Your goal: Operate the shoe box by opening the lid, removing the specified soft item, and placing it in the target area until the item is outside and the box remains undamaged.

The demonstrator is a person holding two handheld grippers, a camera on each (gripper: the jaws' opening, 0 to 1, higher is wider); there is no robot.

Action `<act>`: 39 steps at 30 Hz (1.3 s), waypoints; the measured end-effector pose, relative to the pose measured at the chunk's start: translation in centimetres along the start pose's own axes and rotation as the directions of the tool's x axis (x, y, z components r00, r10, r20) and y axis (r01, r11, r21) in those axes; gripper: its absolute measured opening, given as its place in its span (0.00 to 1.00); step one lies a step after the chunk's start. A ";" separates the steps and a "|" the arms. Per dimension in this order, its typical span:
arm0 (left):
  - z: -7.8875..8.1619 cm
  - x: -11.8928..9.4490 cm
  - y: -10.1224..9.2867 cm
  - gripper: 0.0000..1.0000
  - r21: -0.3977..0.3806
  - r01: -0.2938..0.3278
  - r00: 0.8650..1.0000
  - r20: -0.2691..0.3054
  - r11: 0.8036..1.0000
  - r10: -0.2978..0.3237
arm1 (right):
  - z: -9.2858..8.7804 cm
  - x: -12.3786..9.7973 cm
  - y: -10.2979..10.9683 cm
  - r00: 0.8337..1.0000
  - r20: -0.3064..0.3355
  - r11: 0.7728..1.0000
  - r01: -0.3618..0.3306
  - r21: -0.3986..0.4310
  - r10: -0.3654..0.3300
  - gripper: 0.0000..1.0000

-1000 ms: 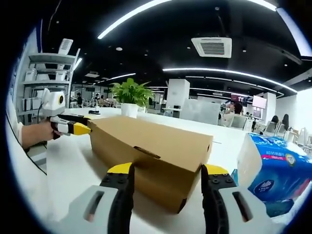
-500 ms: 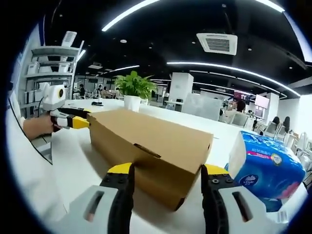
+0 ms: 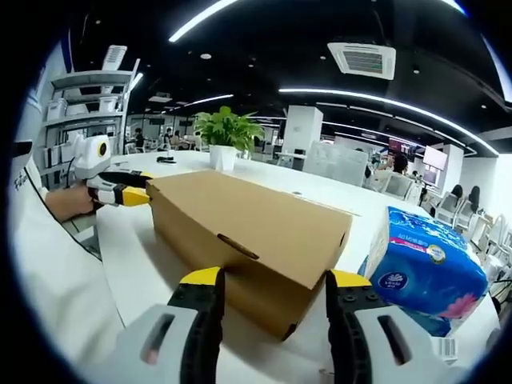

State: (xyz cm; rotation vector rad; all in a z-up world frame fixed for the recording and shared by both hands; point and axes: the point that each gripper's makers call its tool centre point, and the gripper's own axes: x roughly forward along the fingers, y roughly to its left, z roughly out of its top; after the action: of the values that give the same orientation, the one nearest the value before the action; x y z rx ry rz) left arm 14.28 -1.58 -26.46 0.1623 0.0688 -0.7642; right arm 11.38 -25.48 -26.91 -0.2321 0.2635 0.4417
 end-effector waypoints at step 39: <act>2.0 0.0 -0.4 0.43 -0.003 0.026 0.998 0.062 1.000 -0.026 | 1.8 -1.2 -0.6 0.998 0.062 1.000 -0.008 0.015 0.007 0.50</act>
State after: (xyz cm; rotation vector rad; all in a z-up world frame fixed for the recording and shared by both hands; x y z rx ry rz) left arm 14.00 -2.25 -24.57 0.1343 0.0132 -0.7948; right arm 10.99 -25.97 -24.78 -0.2017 0.2067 0.4535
